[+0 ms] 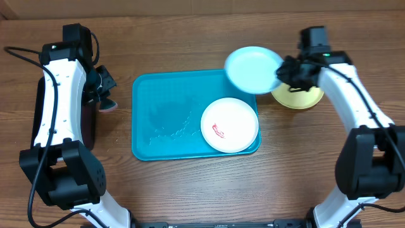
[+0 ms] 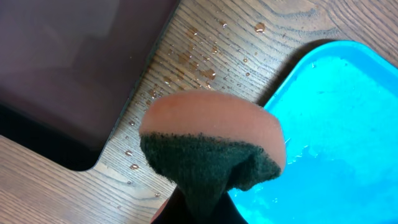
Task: Clean dirty plates on tray and stack at the side
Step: 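Lift the white plate with the right gripper and carry it right, then set the white plate on top of the yellow plate, release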
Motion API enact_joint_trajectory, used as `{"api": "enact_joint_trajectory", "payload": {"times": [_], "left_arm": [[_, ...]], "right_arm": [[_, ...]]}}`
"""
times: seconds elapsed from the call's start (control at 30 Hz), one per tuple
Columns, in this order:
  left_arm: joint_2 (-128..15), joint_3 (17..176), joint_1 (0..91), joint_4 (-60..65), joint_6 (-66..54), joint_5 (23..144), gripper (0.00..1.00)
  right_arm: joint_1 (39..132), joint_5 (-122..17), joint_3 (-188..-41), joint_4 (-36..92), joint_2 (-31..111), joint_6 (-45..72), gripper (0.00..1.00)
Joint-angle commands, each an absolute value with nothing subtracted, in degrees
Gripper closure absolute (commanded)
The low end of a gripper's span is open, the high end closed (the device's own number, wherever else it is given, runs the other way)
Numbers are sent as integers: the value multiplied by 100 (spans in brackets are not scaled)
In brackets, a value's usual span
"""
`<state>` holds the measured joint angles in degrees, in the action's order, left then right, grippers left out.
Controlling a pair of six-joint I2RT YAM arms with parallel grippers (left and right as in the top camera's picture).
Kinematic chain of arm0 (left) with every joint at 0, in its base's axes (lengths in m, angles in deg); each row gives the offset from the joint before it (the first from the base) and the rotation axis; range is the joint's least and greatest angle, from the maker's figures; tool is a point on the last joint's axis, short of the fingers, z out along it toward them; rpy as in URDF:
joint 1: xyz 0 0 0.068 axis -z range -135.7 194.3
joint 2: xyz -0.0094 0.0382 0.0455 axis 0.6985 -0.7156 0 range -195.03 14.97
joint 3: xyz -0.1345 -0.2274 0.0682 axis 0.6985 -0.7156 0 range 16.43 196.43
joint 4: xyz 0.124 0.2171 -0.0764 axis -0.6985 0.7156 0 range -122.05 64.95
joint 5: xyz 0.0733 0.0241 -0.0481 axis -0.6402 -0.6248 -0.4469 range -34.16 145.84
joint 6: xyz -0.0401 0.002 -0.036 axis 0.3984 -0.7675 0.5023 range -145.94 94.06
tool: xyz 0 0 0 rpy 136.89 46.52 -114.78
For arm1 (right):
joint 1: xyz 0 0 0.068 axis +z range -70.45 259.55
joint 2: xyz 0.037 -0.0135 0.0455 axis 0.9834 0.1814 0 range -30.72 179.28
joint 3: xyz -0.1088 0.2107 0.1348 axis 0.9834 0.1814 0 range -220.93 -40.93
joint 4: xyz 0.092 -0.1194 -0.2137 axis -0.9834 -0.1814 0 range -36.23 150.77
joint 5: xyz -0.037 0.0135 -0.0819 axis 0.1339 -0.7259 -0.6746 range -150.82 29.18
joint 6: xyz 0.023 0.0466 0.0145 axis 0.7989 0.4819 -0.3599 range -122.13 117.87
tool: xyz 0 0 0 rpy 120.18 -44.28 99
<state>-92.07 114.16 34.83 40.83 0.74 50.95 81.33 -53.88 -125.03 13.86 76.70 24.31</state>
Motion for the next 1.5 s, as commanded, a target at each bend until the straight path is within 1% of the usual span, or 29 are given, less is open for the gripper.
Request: {"api": "enact_joint_trajectory", "payload": {"times": [0.0,0.2,0.33,0.77,1.1,1.17,1.2,1.23,1.27,1.37,1.43,1.47], "left_arm": [[-9260,11307,3494,4052,133,5141,96],[-9260,11134,3494,3893,133,5141,96],[-9260,11134,3494,3853,133,5144,96],[-9260,11134,3494,3816,133,5141,96],[-9260,11134,3494,3816,133,5141,96],[-9260,11134,3494,3816,133,5141,96],[-9260,11134,3494,3816,133,5141,96],[-9260,11134,3494,3816,133,5141,96],[-9260,11134,3494,3816,133,5141,96],[-9260,11134,3494,3816,133,5141,96],[-9260,11134,3494,3814,133,5141,96],[-9260,11134,3494,3814,133,5141,96]], "right_arm": [[7689,-5751,-12549,1349,7408,2533,96],[7291,-6328,-12372,1462,7410,2538,96],[7145,-6384,-12142,1659,7425,2577,96],[7117,-6596,-11810,1959,7582,2665,96],[7117,-6937,-11806,1908,7582,2665,96],[7117,-6935,-11806,1910,7582,2665,82],[7117,-6935,-11806,1910,7582,2665,77],[7117,-6926,-11806,1910,7582,2665,76],[7117,-6883,-11806,1915,7582,2662,73],[7123,-6607,-11806,1934,7582,2660,47],[7123,-6227,-11806,1961,7582,2627,37],[7123,-5941,-11806,1980,7582,2555,35]]}}
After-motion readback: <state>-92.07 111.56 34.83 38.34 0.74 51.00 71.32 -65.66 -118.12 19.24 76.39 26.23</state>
